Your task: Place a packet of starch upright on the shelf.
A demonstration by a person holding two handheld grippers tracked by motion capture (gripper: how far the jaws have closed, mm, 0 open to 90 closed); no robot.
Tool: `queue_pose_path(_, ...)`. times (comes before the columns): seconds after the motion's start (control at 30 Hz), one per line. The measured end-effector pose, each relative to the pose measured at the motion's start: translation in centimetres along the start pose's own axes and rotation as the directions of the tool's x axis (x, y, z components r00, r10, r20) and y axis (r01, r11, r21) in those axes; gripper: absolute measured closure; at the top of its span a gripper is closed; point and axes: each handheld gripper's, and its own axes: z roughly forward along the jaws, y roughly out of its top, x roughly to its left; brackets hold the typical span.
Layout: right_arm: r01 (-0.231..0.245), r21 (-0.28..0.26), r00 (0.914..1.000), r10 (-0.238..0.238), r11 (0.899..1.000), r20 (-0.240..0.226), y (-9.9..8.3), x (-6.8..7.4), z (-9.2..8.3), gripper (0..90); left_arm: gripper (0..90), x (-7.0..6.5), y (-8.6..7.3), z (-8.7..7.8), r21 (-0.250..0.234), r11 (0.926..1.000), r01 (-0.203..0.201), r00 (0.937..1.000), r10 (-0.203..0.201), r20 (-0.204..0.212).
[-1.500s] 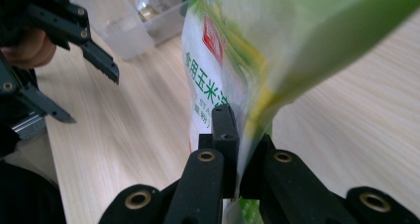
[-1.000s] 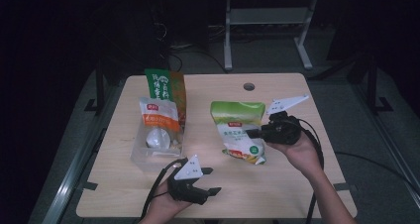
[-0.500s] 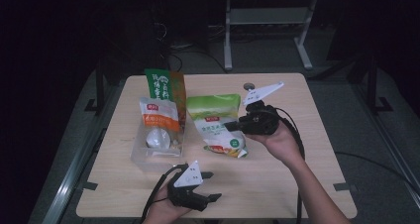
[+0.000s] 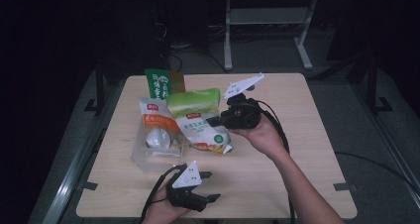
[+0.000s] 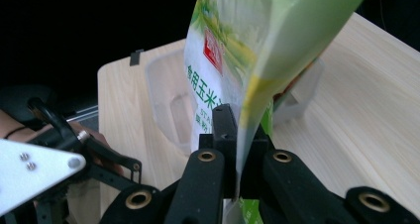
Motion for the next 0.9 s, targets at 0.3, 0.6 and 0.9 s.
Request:
queue_pose_path(0.3, 0.031, -0.014, 0.9989, -0.031, 0.999, -0.035, 2.1, 0.7, 1.7, 89.3, 31.8, 0.0, -0.1, -0.3, -0.009, 1.0000, 0.005, 1.0000, -0.005, -0.002)
queue_pose_path(0.6, 0.052, -0.027, 0.9962, -0.053, 0.998, -0.069, 3.7, 1.3, 3.9, 89.3, 30.9, -0.4, -0.1, -0.2, -0.012, 0.9999, -0.009, 1.0000, 0.009, 0.000)
queue_pose_path(0.9, 0.075, -0.020, 0.9916, -0.077, 0.997, -0.104, 5.2, 2.0, 6.0, 89.3, 30.1, -0.3, -0.2, -0.3, -0.017, 0.9998, -0.006, 1.0000, 0.006, -0.001)
